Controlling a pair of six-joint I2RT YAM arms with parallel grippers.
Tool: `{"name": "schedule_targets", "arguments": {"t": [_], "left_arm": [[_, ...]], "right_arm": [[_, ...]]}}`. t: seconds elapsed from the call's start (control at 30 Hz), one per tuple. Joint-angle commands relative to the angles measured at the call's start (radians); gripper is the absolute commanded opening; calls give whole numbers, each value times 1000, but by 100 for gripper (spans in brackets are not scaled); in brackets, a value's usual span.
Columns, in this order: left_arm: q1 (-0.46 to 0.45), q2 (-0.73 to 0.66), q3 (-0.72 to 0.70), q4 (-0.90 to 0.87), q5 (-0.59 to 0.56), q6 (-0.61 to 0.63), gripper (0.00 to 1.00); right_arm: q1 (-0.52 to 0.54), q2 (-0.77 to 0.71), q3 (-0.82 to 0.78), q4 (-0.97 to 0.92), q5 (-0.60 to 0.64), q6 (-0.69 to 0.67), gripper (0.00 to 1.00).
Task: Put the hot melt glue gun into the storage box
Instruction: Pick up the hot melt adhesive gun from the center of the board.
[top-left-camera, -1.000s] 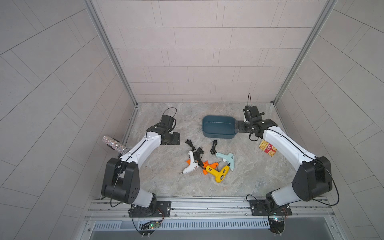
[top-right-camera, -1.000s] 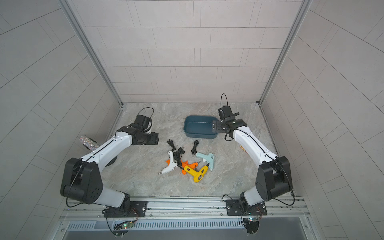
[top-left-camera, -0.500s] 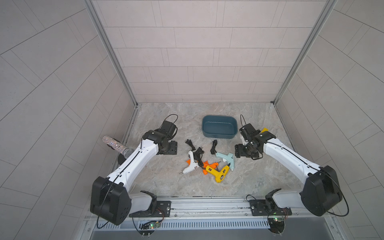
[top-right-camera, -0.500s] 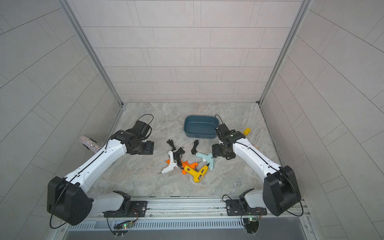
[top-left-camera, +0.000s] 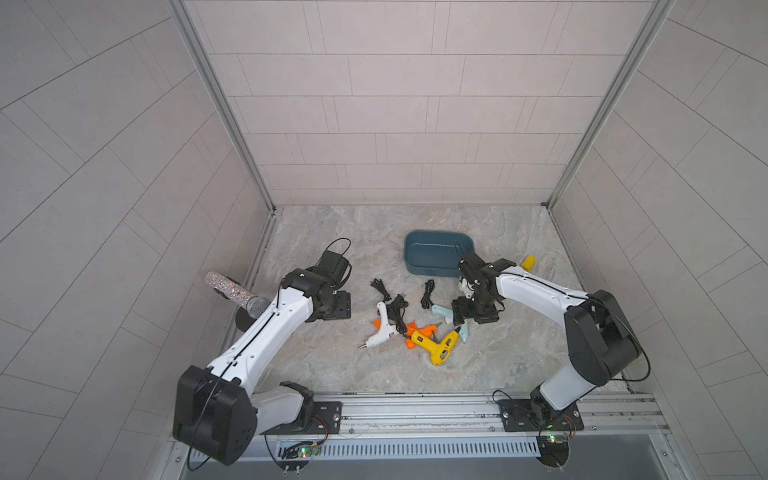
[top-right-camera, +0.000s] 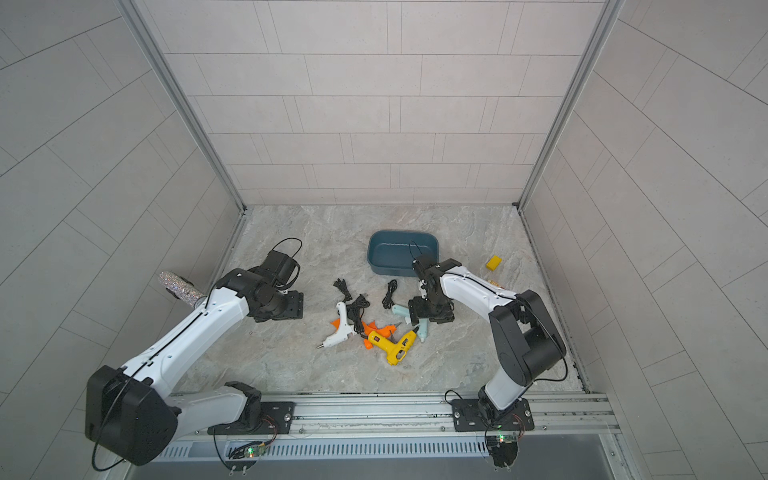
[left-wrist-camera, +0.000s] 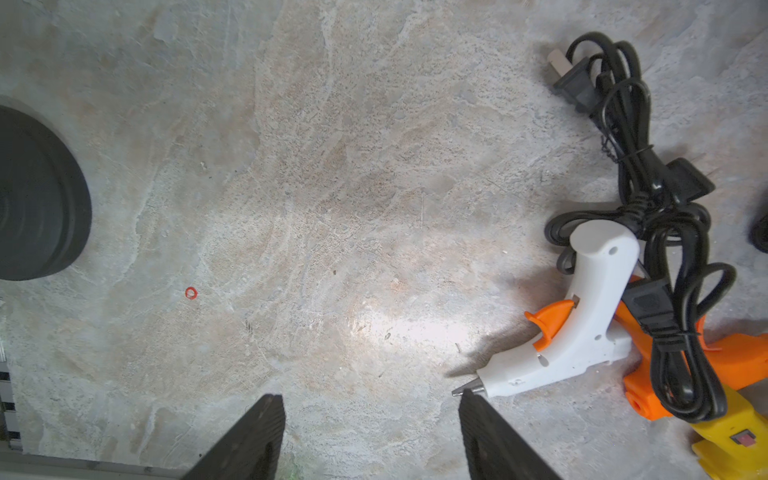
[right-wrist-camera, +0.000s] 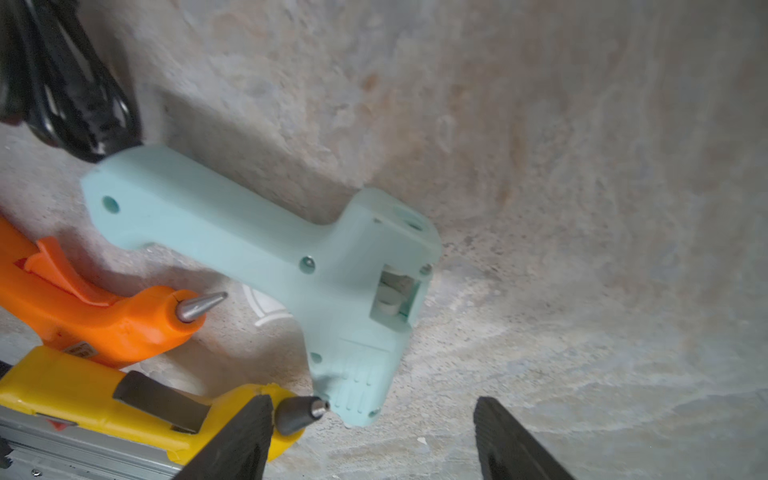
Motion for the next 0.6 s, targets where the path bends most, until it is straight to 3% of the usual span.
{"name": "schedule_targets", "arguments": {"t": [0.0,0.3,0.43,0.57], "left_arm": [[3,-20,-12,-27,0,-13,74],[2,-2,-1,-31,15,-9,74],[2,4,-4,-24,21,-6,74],[3,13,-6,-14,23,1,74]], "right_arm": [[18,45,27,-10,-2,-15,81],[25,123,42,-38,29,-16,75],[26,143,36,-44,32,-18,63],[25,175,58,-42,39,-18,43]]}}
